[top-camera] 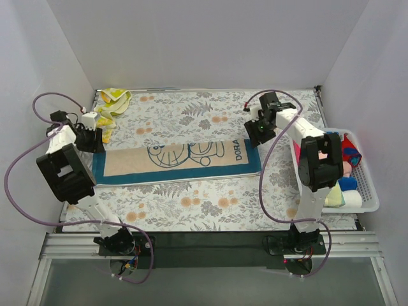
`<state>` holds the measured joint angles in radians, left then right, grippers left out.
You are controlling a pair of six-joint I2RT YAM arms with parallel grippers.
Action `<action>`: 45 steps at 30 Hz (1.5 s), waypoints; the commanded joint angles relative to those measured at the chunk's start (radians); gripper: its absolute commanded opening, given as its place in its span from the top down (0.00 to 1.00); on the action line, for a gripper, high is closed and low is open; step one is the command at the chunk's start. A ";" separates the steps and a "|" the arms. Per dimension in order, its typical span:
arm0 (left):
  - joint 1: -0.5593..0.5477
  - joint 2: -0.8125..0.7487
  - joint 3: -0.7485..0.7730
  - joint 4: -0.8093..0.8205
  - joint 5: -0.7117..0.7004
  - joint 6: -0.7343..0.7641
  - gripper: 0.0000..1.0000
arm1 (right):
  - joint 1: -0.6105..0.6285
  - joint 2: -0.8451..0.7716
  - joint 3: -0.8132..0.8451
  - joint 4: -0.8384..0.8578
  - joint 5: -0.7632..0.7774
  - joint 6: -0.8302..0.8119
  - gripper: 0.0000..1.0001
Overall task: Roll the towels
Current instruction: Fold the towel
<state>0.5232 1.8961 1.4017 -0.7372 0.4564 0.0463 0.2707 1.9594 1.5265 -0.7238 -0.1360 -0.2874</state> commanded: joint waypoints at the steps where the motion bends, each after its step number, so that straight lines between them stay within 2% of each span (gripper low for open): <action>1: -0.003 -0.166 -0.029 -0.024 0.093 0.024 0.55 | -0.048 -0.076 -0.069 -0.006 -0.001 0.115 0.51; 9: -0.005 -0.241 -0.070 -0.048 0.073 0.055 0.54 | -0.053 -0.008 -0.118 0.010 -0.039 0.220 0.55; 20: -0.005 -0.258 -0.084 -0.048 0.062 0.049 0.50 | -0.033 0.068 -0.134 0.049 -0.094 0.246 0.56; 26: -0.005 -0.259 -0.089 -0.041 0.059 0.046 0.50 | -0.008 0.067 -0.187 0.067 -0.102 0.238 0.61; 29: -0.005 -0.255 -0.089 -0.034 0.061 0.038 0.50 | -0.008 0.061 -0.206 0.063 -0.100 0.234 0.71; 30: -0.003 -0.255 -0.087 -0.034 0.062 0.038 0.50 | -0.010 0.059 -0.210 0.061 -0.093 0.229 0.80; 32: -0.003 -0.253 -0.089 -0.031 0.064 0.033 0.50 | -0.013 0.052 -0.220 0.050 -0.077 0.223 0.89; 33: -0.003 -0.253 -0.089 -0.031 0.065 0.032 0.50 | -0.016 0.046 -0.218 0.044 -0.067 0.218 0.98; 45: -0.005 -0.262 -0.093 -0.041 0.061 0.052 0.50 | -0.148 -0.080 -0.117 -0.091 -0.036 0.076 0.99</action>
<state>0.5201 1.6863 1.3163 -0.7815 0.5079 0.0887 0.1429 1.9469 1.3613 -0.7406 -0.1967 -0.1471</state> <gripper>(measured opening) 0.501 0.015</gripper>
